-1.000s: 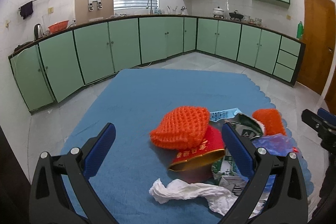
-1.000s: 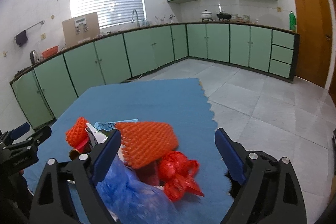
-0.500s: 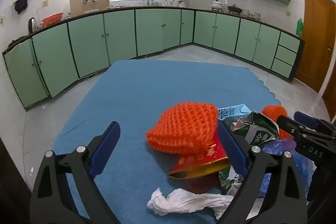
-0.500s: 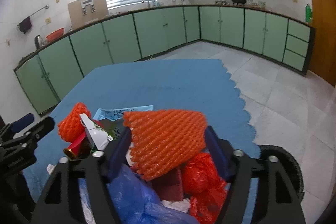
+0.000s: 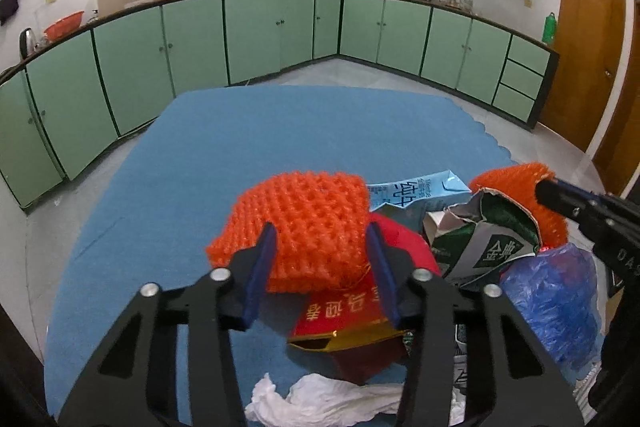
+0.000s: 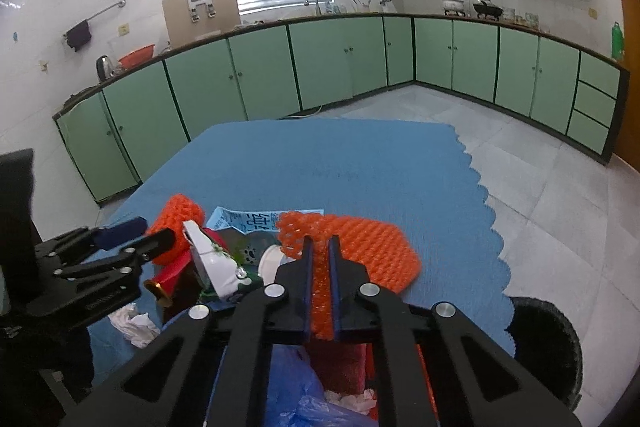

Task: Collect trash
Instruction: 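Grasp an orange foam net with the left tool while the right tool grasps another, then carry both orange foam nets over the black bin and open both tools, then move both tools back over the trash pile on the mat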

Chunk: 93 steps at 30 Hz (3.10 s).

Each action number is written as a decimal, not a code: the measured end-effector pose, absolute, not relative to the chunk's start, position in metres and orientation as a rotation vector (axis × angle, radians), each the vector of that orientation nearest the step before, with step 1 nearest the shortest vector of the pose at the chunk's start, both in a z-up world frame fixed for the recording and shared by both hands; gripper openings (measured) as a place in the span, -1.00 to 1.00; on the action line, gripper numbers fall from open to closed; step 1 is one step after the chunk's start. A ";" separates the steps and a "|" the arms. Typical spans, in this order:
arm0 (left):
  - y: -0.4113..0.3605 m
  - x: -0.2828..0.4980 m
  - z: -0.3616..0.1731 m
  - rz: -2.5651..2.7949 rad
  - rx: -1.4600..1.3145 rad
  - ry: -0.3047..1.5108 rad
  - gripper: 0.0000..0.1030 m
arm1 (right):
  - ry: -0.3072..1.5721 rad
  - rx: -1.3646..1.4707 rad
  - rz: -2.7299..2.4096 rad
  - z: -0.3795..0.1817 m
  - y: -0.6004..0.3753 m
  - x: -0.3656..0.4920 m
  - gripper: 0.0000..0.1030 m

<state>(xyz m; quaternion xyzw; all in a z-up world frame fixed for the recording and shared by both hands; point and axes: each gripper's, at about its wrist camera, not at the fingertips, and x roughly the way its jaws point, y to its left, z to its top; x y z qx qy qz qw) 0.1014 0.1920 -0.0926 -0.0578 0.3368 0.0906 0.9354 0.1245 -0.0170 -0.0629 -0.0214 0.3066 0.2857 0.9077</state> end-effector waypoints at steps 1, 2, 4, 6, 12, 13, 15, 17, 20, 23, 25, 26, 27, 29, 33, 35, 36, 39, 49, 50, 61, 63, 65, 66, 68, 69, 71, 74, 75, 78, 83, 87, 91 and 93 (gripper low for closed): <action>0.192 0.103 -0.094 0.177 -0.121 0.693 -0.44 | 0.628 -0.043 0.590 -0.062 -0.018 0.124 -0.87; 0.192 0.104 -0.095 0.172 -0.123 0.695 -0.50 | 0.624 -0.041 0.590 -0.061 -0.018 0.124 -0.87; 0.190 0.106 -0.096 0.178 -0.112 0.693 -0.62 | 0.622 -0.033 0.588 -0.059 -0.019 0.123 -0.87; 0.190 0.106 -0.094 0.187 -0.095 0.685 -0.73 | 0.618 -0.029 0.586 -0.057 -0.021 0.124 -0.87; 0.189 0.099 -0.078 0.199 -0.099 0.628 -0.80 | 0.586 -0.008 0.581 -0.044 -0.027 0.122 -0.88; 0.189 0.097 -0.073 0.197 -0.101 0.612 -0.80 | 0.576 -0.004 0.581 -0.040 -0.029 0.122 -0.88; 0.188 0.096 -0.062 0.196 -0.103 0.586 -0.81 | 0.556 -0.001 0.578 -0.032 -0.033 0.120 -0.88; 0.183 0.095 -0.050 0.181 -0.108 0.559 -0.81 | 0.537 0.002 0.574 -0.026 -0.037 0.119 -0.88; 0.170 0.097 -0.031 0.143 -0.092 0.512 -0.81 | 0.508 0.014 0.562 -0.015 -0.047 0.118 -0.89; 0.150 0.101 -0.015 0.090 -0.078 0.472 -0.81 | 0.474 0.025 0.540 -0.004 -0.060 0.116 -0.89; 0.136 0.106 -0.008 0.050 -0.080 0.455 -0.81 | 0.458 0.027 0.520 0.002 -0.069 0.116 -0.89; 0.127 0.109 -0.006 0.028 -0.082 0.448 -0.81 | 0.451 0.029 0.506 0.005 -0.075 0.115 -0.89; 0.119 0.113 -0.003 0.010 -0.086 0.444 -0.81 | 0.444 0.032 0.492 0.007 -0.081 0.115 -0.89; 0.103 0.116 -0.003 -0.023 -0.093 0.435 -0.81 | 0.434 0.037 0.465 0.012 -0.093 0.115 -0.89; 0.066 0.127 -0.003 -0.099 -0.098 0.431 -0.81 | 0.418 0.045 0.388 0.016 -0.127 0.114 -0.89; 0.043 0.133 -0.007 -0.140 -0.094 0.438 -0.81 | 0.417 0.056 0.340 0.017 -0.148 0.115 -0.89; 0.031 0.136 -0.009 -0.165 -0.097 0.445 -0.81 | 0.419 0.060 0.320 0.017 -0.157 0.116 -0.89; -0.005 0.147 -0.016 -0.237 -0.101 0.465 -0.81 | 0.431 0.067 0.246 0.013 -0.189 0.117 -0.89; -0.130 0.177 -0.064 -0.449 -0.067 0.571 -0.80 | 0.525 0.129 0.067 -0.036 -0.284 0.123 -0.89; -0.135 0.179 -0.070 -0.458 -0.064 0.581 -0.80 | 0.537 0.135 0.055 -0.043 -0.292 0.124 -0.89; -0.179 0.207 -0.141 -0.485 -0.029 0.783 -0.66 | 0.711 0.189 0.006 -0.128 -0.342 0.143 -0.89; -0.178 0.210 -0.142 -0.484 -0.023 0.799 -0.57 | 0.745 0.207 0.014 -0.141 -0.347 0.149 -0.87; -0.176 0.211 -0.145 -0.480 -0.023 0.810 -0.32 | 0.780 0.224 0.018 -0.153 -0.349 0.154 -0.83; -0.174 0.211 -0.145 -0.476 -0.022 0.811 -0.28 | 0.793 0.227 0.019 -0.157 -0.348 0.156 -0.83; -0.171 0.212 -0.142 -0.469 -0.019 0.808 -0.27 | 0.808 0.229 0.023 -0.161 -0.347 0.156 -0.76; -0.172 0.212 -0.141 -0.464 -0.020 0.806 -0.20 | 0.814 0.232 0.018 -0.162 -0.345 0.155 -0.55; -0.166 0.209 -0.134 -0.448 -0.034 0.792 -0.10 | 0.810 0.237 0.006 -0.158 -0.344 0.152 -0.10; -0.154 0.204 -0.122 -0.422 -0.039 0.761 0.07 | 0.784 0.223 -0.015 -0.146 -0.337 0.146 0.27; -0.150 0.202 -0.118 -0.413 -0.039 0.753 0.14 | 0.776 0.221 -0.021 -0.141 -0.335 0.144 0.38; -0.133 0.192 -0.101 -0.386 -0.045 0.715 0.28 | 0.740 0.217 -0.037 -0.125 -0.328 0.137 0.76; -0.095 0.170 -0.069 -0.321 -0.041 0.632 0.45 | 0.665 0.225 -0.031 -0.092 -0.310 0.121 0.88; -0.057 0.150 -0.044 -0.244 -0.037 0.569 0.54 | 0.620 0.219 -0.002 -0.067 -0.287 0.110 0.88; -0.012 0.128 -0.026 -0.141 -0.032 0.531 0.56 | 0.577 0.198 0.035 -0.048 -0.259 0.100 0.88; 0.008 0.119 -0.020 -0.098 -0.042 0.521 0.56 | 0.556 0.200 0.055 -0.041 -0.246 0.095 0.88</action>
